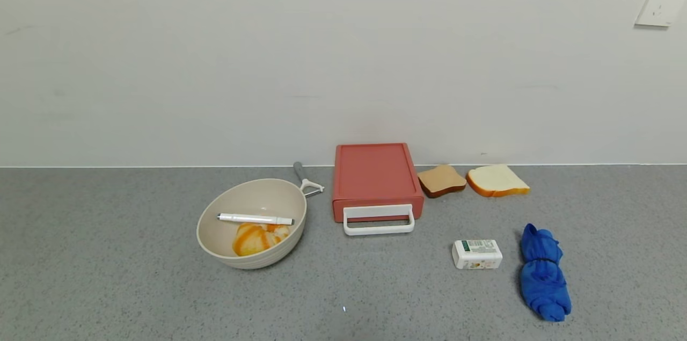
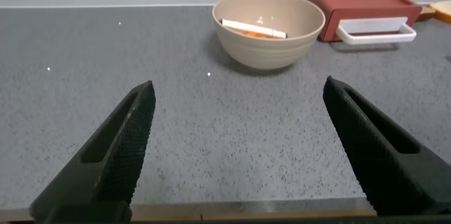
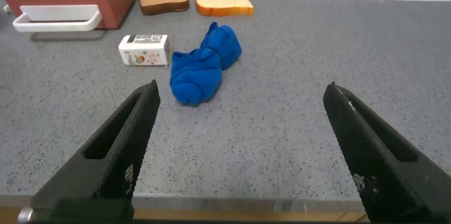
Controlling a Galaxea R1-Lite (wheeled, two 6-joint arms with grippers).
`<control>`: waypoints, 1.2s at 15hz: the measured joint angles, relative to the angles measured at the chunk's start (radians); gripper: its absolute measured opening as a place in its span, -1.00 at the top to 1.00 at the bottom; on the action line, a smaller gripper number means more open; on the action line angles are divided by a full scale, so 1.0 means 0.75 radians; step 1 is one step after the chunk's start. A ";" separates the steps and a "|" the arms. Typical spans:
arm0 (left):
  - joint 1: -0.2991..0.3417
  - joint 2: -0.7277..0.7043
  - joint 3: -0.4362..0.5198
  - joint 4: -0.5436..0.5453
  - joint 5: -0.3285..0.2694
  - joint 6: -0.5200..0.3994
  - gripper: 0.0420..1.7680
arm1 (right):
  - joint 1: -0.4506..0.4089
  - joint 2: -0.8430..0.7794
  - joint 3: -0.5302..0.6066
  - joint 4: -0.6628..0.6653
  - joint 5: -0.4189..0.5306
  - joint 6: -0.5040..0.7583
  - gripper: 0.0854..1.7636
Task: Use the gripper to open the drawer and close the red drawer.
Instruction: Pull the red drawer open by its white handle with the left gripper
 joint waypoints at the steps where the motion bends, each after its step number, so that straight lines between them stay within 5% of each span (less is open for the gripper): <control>1: 0.000 0.018 -0.052 0.022 0.001 0.000 -0.94 | 0.000 0.000 0.000 0.001 0.000 -0.001 -0.94; 7: -0.024 0.399 -0.543 0.235 -0.001 0.033 -0.94 | 0.000 0.000 0.000 0.001 0.000 -0.001 -0.94; 18: -0.223 1.506 -1.563 0.786 0.011 0.052 -0.94 | 0.000 0.000 0.000 0.001 0.000 -0.001 -0.94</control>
